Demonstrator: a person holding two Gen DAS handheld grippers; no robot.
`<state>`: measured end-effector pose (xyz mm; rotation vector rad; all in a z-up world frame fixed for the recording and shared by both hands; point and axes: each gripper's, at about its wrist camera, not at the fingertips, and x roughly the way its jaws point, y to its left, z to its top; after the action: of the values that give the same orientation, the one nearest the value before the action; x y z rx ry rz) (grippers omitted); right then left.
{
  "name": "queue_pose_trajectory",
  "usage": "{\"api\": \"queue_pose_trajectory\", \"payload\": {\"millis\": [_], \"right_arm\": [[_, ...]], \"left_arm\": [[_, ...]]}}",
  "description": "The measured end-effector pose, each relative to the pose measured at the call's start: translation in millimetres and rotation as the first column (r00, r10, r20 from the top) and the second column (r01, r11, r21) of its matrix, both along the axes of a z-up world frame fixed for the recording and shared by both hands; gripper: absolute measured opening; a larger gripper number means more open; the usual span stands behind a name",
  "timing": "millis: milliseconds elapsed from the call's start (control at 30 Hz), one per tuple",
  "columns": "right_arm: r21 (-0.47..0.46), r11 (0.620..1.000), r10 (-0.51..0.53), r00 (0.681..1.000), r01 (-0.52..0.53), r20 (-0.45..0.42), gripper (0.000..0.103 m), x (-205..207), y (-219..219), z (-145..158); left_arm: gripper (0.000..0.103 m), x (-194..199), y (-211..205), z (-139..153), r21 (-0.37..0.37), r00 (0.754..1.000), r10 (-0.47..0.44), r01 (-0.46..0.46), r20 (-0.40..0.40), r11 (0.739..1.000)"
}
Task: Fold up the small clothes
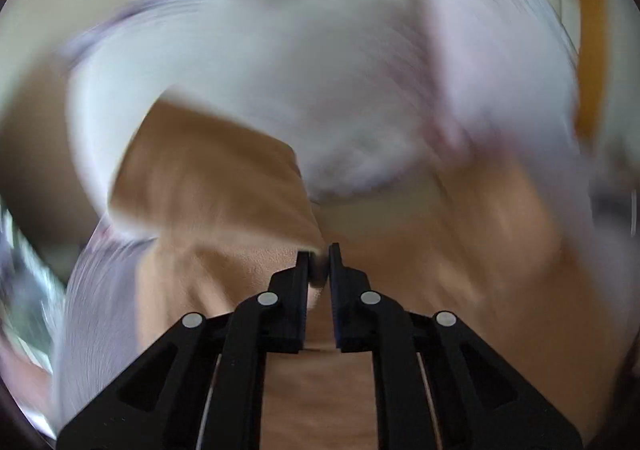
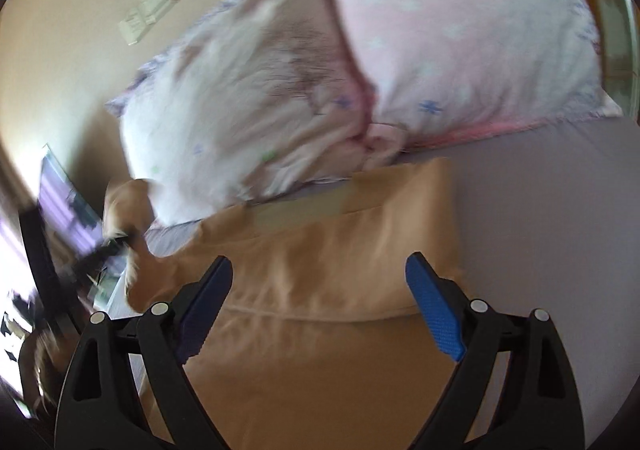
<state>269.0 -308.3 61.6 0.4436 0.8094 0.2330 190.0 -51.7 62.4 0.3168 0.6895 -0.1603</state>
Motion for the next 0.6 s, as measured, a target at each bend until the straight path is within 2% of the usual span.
{"api": "queue_pose_trajectory", "payload": {"millis": [33, 67, 100, 167, 200, 233, 267, 300, 400, 500, 533, 567, 600], "right_arm": [[0.003, 1.000, -0.011, 1.000, 0.011, -0.027, 0.086, 3.4, -3.9, -4.5], [0.012, 1.000, -0.015, 0.998, 0.015, -0.061, 0.084, 7.0, -7.7, -11.8], [0.020, 1.000, -0.008, 0.995, 0.010, -0.100, 0.077, 10.9, -11.3, -19.1], [0.015, 1.000, 0.009, 0.991, -0.007, -0.134, 0.069, 15.4, -12.8, -26.6], [-0.003, 1.000, 0.015, 0.989, -0.015, -0.148, 0.064, 18.6, -11.5, -29.7], [-0.025, 0.999, 0.019, 0.987, -0.023, -0.161, 0.060, 22.3, -8.6, -32.4], [-0.034, 0.999, 0.029, 0.985, -0.035, -0.173, 0.059, 26.8, -4.9, -35.2], [-0.037, 0.998, 0.038, 0.982, -0.045, -0.184, 0.057, 31.4, -0.2, -38.1], [-0.049, 0.998, 0.034, 0.975, -0.046, -0.220, 0.057, 49.1, 10.0, -47.3], [0.013, 0.999, 0.038, 0.953, -0.036, -0.302, 0.054, 70.3, 18.3, -64.3], [0.016, 0.999, 0.050, 0.949, -0.048, -0.311, 0.040, 74.2, 22.7, -67.4], [-0.022, 0.998, 0.054, 0.956, -0.063, -0.288, 0.030, 76.2, 29.8, -67.6], [-0.045, 0.996, 0.064, 0.959, -0.080, -0.275, 0.007, 77.3, 34.4, -66.4]], "left_arm": [[0.012, -6.9, -39.8, -29.4, 0.123, 0.994, -0.096, 0.101, -0.048, 0.987], [0.012, -18.4, -63.0, -50.4, 0.208, 0.986, -0.152, 0.164, -0.072, 0.964], [0.013, -38.3, -80.0, -70.3, 0.291, 0.975, -0.208, 0.223, -0.083, 0.930], [0.020, -66.4, -82.0, -79.4, 0.336, 0.964, -0.254, 0.267, -0.082, 0.903], [0.036, -80.5, -74.4, -75.9, 0.328, 0.965, -0.254, 0.262, -0.069, 0.907], [0.058, -88.8, -63.9, -71.8, 0.307, 0.966, -0.252, 0.260, -0.066, 0.916], [0.063, -98.7, -49.1, -65.2, 0.266, 0.968, -0.243, 0.252, -0.066, 0.930], [0.065, -106.0, -33.3, -60.1, 0.240, 0.973, -0.221, 0.230, -0.063, 0.943], [0.065, -106.9, -1.5, -52.3, 0.230, 0.990, -0.125, 0.137, -0.066, 0.964], [0.065, -105.3, 36.9, -56.8, 0.231, 0.995, -0.002, 0.025, -0.097, 0.973], [0.066, -102.5, 44.0, -57.6, 0.226, 0.994, 0.015, 0.010, -0.108, 0.974], [0.067, -100.7, 54.5, -61.4, 0.208, 0.990, 0.045, -0.017, -0.132, 0.978], [0.070, -101.2, 58.6, -60.2, 0.179, 0.989, 0.049, -0.024, -0.137, 0.984]]}}
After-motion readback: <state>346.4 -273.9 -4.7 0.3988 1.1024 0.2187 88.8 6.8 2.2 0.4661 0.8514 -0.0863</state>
